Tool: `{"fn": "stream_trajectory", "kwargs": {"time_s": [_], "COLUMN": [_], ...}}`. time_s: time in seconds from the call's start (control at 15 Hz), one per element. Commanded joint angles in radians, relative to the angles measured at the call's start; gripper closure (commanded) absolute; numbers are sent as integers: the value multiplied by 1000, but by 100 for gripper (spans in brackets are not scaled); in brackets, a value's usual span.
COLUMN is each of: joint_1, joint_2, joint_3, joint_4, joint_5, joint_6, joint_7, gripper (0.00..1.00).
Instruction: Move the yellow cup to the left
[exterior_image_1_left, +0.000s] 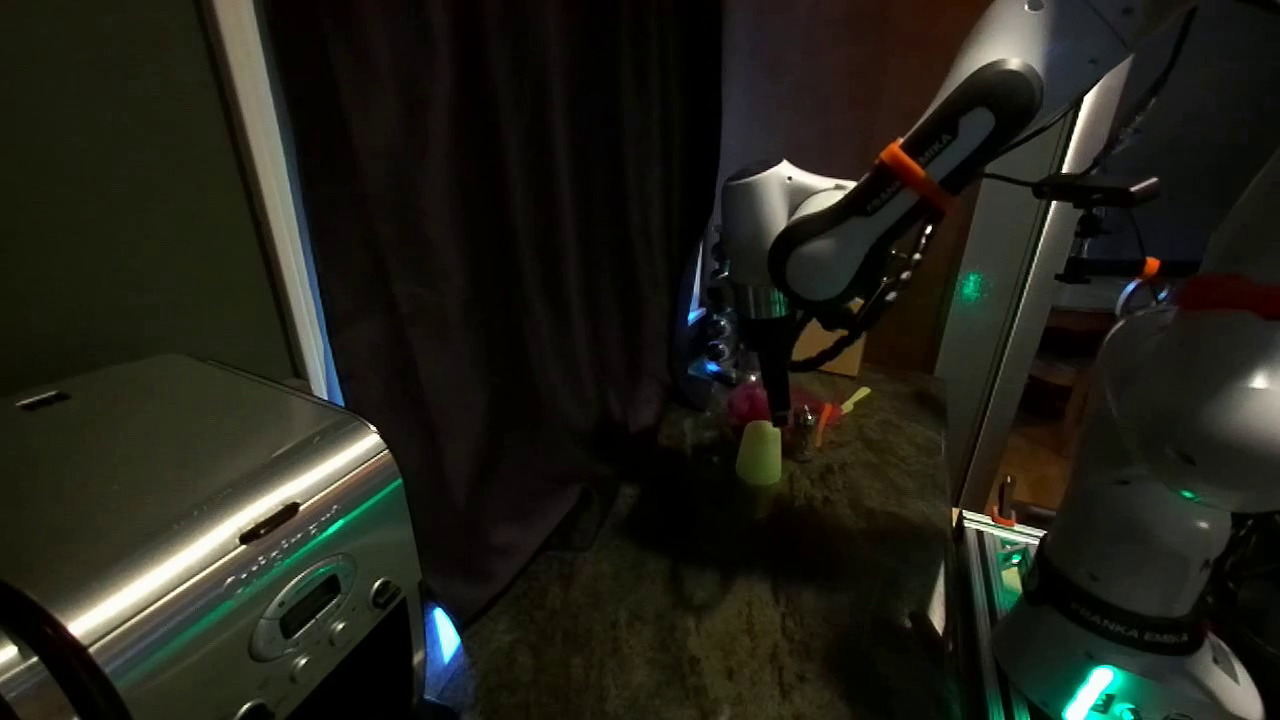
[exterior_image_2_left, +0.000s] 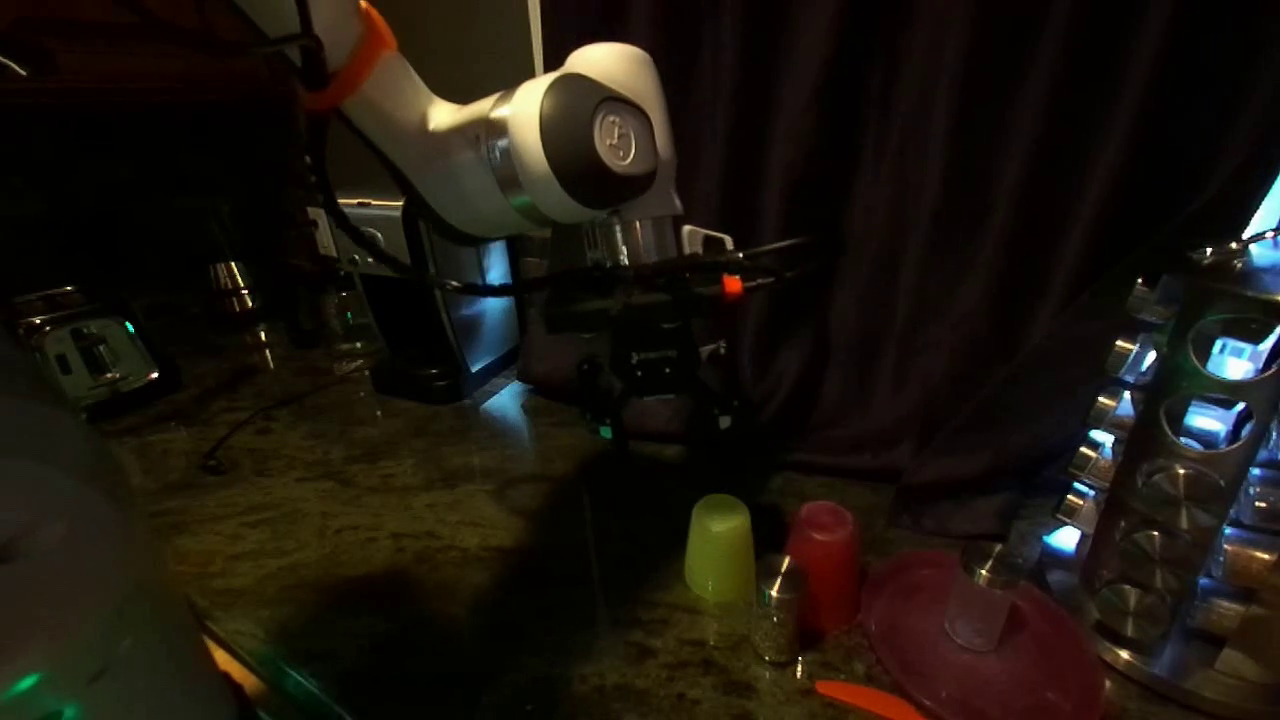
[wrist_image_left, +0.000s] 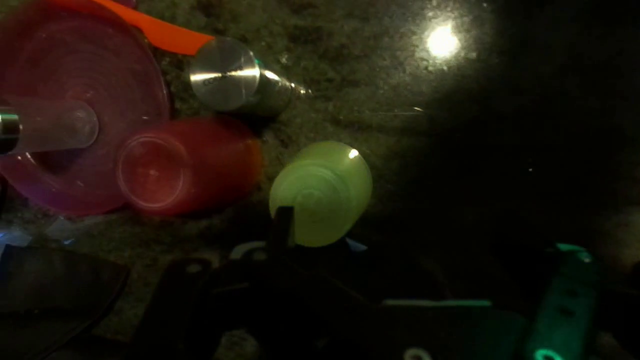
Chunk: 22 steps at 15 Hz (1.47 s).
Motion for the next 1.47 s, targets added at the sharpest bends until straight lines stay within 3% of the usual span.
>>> {"fn": "stream_trajectory", "kwargs": {"time_s": [0.0,0.13,0.2,0.33,0.53,1.0,1.4], "joint_1": [-55,-84,-63,-84,-86,-37,-52], "joint_2": [28,43,37,46,46,162,236], "joint_3": [-24,-57,-24,-42,-44,-98,-97], "joint_4": [-74,-92,-63,-75,-75,-42,-16], "joint_5": [-135,-148,-114,-122,-122,205,354], "joint_6": [183,316,224,286,289,377,385], "joint_7": [-19,-32,-12,-29,-32,-192,-297], "gripper": [0,0,0,0,0,0,0]}}
